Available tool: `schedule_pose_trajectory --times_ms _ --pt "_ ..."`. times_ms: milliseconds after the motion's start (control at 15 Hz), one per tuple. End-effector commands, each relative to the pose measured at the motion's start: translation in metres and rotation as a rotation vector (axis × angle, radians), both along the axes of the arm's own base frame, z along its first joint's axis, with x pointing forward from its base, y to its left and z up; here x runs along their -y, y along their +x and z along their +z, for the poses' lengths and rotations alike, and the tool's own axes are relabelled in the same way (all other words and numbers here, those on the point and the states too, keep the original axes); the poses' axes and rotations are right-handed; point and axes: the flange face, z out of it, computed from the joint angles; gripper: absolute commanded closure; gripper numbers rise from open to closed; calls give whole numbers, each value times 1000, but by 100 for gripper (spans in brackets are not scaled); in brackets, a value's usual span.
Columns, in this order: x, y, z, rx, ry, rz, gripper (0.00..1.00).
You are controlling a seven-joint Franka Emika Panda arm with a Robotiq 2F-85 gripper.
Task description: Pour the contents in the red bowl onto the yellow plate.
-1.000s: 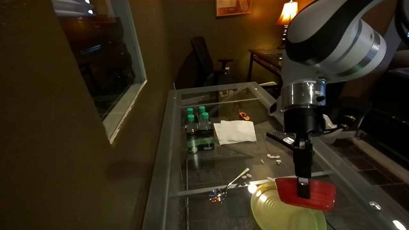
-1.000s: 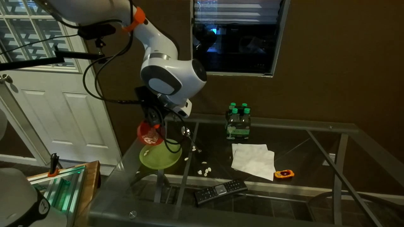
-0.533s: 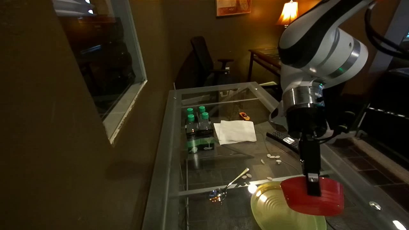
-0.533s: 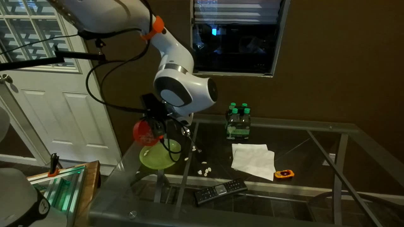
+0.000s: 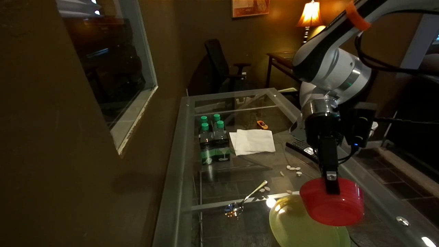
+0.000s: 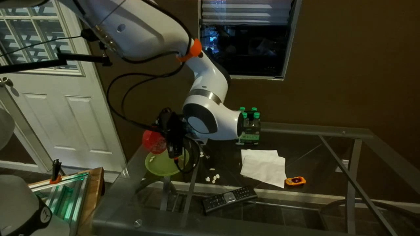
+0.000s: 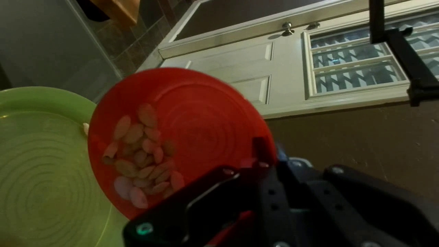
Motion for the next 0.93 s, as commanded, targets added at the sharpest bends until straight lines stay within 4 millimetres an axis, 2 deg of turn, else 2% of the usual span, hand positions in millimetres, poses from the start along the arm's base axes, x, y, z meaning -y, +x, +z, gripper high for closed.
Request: schedule_pose_trajectory --times_ms 0,333,867 --pt "6 17 -14 -59 111 -21 99" --pt "7 26 -31 -158 223 -15 99" --pt "-2 38 -56 -235 302 -30 99"
